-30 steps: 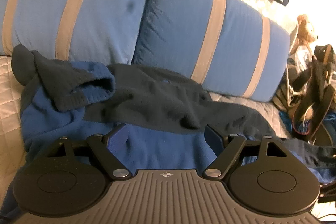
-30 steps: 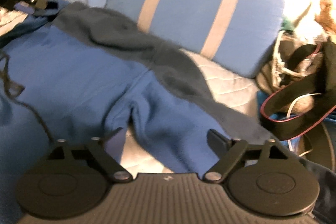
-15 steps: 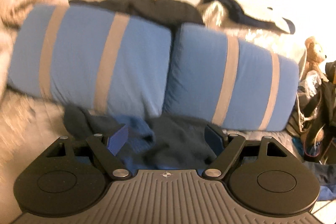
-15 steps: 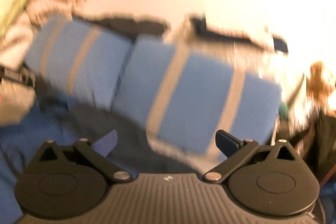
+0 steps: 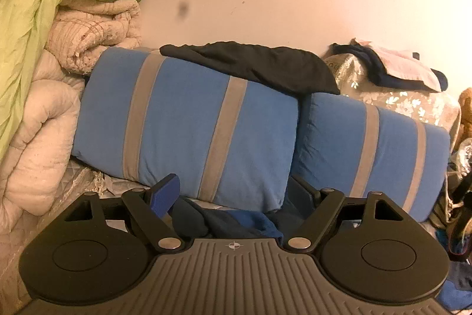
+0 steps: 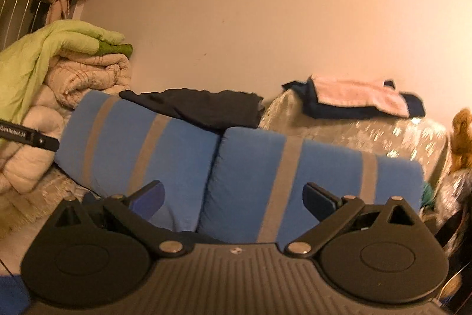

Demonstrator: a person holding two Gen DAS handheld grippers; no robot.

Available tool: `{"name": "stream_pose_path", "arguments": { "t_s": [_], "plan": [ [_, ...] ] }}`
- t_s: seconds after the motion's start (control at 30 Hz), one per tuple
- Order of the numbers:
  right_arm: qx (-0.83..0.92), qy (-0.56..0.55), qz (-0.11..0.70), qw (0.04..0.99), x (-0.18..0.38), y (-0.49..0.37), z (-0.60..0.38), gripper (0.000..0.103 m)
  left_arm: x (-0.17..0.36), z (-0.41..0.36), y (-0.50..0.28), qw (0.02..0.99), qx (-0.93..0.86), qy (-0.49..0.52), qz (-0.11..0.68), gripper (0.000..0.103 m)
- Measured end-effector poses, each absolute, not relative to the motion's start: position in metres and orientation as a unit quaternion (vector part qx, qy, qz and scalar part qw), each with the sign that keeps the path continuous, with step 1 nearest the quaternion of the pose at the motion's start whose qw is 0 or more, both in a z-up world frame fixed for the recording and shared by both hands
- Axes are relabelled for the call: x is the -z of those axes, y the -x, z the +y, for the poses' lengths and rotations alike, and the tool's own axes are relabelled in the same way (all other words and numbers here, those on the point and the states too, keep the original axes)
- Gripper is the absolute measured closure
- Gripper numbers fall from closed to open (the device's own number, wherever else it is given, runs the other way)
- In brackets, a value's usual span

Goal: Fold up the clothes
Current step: 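Raise both tools and reposition them over the jacket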

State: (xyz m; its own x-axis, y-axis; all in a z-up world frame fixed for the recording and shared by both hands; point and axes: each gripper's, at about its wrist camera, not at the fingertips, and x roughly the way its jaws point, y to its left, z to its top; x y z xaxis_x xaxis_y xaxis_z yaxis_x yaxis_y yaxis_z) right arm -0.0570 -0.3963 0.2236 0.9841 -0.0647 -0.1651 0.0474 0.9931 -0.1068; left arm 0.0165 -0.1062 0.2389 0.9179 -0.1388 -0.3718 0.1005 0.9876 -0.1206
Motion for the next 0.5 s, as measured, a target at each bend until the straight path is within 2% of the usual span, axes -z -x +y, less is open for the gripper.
{"name": "stream_pose_path", "arguments": {
  "t_s": [0.5],
  "plan": [
    [0.029,-0.032,0.146,0.988,-0.177,0.017,-0.369,0.000,-0.214,-0.120,-0.027,0.975,0.091,0.040,0.199,0.023]
  ]
}}
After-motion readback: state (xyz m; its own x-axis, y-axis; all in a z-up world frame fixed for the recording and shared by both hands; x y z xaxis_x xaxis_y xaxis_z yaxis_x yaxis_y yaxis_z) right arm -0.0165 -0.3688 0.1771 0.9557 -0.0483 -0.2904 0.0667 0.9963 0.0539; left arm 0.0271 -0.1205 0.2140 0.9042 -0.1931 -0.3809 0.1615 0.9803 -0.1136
